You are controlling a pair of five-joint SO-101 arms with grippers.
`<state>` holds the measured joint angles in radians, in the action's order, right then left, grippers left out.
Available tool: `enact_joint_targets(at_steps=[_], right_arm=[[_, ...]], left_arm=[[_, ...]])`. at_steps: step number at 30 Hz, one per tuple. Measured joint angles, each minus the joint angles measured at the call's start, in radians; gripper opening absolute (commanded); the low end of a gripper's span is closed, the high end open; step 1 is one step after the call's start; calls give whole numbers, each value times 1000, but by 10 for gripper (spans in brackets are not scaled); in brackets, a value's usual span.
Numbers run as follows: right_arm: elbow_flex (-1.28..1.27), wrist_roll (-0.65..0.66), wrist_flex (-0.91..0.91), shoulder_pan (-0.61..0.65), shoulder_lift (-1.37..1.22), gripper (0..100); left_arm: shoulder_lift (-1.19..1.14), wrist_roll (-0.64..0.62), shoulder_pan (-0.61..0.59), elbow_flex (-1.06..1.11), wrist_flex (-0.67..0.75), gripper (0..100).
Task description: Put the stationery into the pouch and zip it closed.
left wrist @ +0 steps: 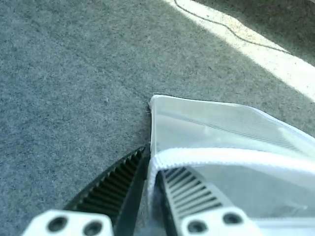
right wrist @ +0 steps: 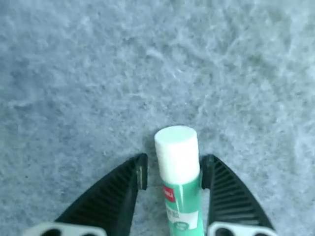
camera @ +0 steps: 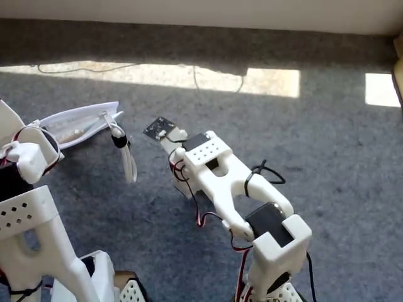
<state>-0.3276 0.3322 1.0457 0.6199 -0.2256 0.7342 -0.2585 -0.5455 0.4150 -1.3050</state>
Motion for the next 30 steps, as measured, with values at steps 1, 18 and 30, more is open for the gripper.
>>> enact_joint_targets(at_steps=[1,18,30], right_arm=[[2,-3,-2,0,-2,158],[3,-3,-3,-2,41,8],[-120,-101,-29,-101,416,6]], left_arm=[[0,0,0,0,0,8],[0,0,3,0,0,8],[0,3,207,2,0,7]])
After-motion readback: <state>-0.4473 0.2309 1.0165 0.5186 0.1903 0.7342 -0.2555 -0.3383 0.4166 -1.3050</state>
